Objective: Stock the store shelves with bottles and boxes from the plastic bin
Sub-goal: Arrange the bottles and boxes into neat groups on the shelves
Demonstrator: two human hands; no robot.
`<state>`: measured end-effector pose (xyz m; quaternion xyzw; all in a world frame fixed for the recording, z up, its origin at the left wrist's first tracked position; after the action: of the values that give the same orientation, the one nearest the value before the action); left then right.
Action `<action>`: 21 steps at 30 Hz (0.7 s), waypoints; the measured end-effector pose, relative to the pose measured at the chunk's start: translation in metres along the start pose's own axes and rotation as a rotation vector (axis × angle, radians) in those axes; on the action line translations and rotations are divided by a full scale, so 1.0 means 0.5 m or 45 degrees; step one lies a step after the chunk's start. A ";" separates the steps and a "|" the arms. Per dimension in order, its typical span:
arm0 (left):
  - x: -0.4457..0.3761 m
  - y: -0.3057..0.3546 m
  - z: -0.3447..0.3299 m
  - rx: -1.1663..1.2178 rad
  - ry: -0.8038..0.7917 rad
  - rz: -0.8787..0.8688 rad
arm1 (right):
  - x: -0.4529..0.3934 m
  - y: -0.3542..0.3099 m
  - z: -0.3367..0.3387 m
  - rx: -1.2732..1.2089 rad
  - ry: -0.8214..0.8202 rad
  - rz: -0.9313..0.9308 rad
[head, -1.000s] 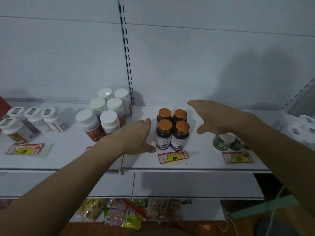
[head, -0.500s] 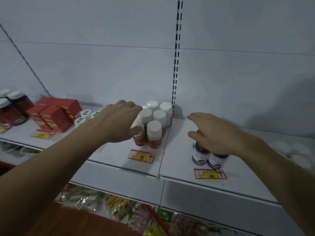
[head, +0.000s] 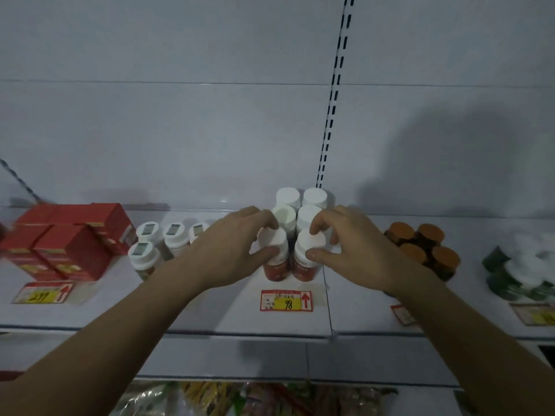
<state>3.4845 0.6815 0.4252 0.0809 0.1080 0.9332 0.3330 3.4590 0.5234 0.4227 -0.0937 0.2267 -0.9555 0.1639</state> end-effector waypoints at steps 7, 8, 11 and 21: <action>-0.026 -0.025 -0.019 0.168 -0.014 -0.178 | -0.009 0.003 -0.017 -0.048 0.030 -0.100; -0.027 -0.028 -0.018 0.180 -0.015 -0.188 | -0.010 0.002 -0.017 -0.051 0.037 -0.111; -0.025 -0.034 -0.017 0.221 -0.019 -0.217 | -0.010 0.000 -0.016 -0.068 0.040 -0.140; -0.004 -0.041 -0.025 0.418 0.066 -0.183 | -0.013 -0.005 -0.027 -0.043 -0.037 -0.062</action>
<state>3.4953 0.6938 0.4079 0.1023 0.2728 0.8787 0.3783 3.4612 0.5333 0.4114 -0.1159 0.2379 -0.9538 0.1422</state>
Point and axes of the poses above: each hand's wrist, its own x-axis away from the middle knuckle, its own z-axis out of the back of the hand, y = z × x, the point moved 10 cm from there along -x, towards the middle knuckle, and after that the axes turned 15 degrees about -y, right-handed, at the moved point
